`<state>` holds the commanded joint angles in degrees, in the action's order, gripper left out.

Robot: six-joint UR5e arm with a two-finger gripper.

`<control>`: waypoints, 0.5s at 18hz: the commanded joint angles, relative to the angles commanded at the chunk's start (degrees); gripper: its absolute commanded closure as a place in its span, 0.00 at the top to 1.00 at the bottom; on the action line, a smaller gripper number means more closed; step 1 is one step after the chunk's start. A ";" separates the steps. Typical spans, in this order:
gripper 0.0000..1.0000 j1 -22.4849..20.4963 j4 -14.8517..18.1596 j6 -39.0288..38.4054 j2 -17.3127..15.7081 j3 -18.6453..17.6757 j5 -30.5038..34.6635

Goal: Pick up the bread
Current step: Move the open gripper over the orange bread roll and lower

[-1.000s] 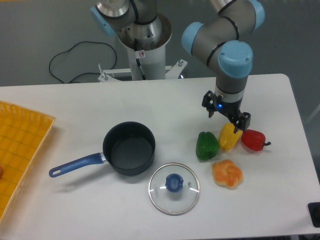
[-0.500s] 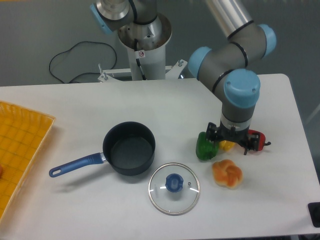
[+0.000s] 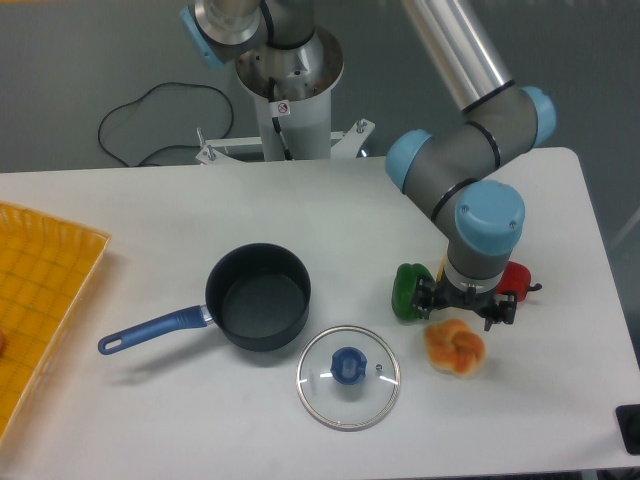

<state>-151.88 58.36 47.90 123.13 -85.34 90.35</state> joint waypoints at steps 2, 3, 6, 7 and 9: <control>0.95 0.35 0.00 0.00 0.44 0.00 0.00; 0.94 0.44 0.00 0.00 0.70 0.00 0.00; 0.93 0.79 0.00 0.00 1.32 -0.09 0.09; 0.93 0.97 -0.09 0.00 1.41 -0.09 0.09; 0.92 1.05 -0.09 0.00 1.50 -0.09 0.09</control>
<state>-150.82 58.27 47.90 124.63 -85.43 90.44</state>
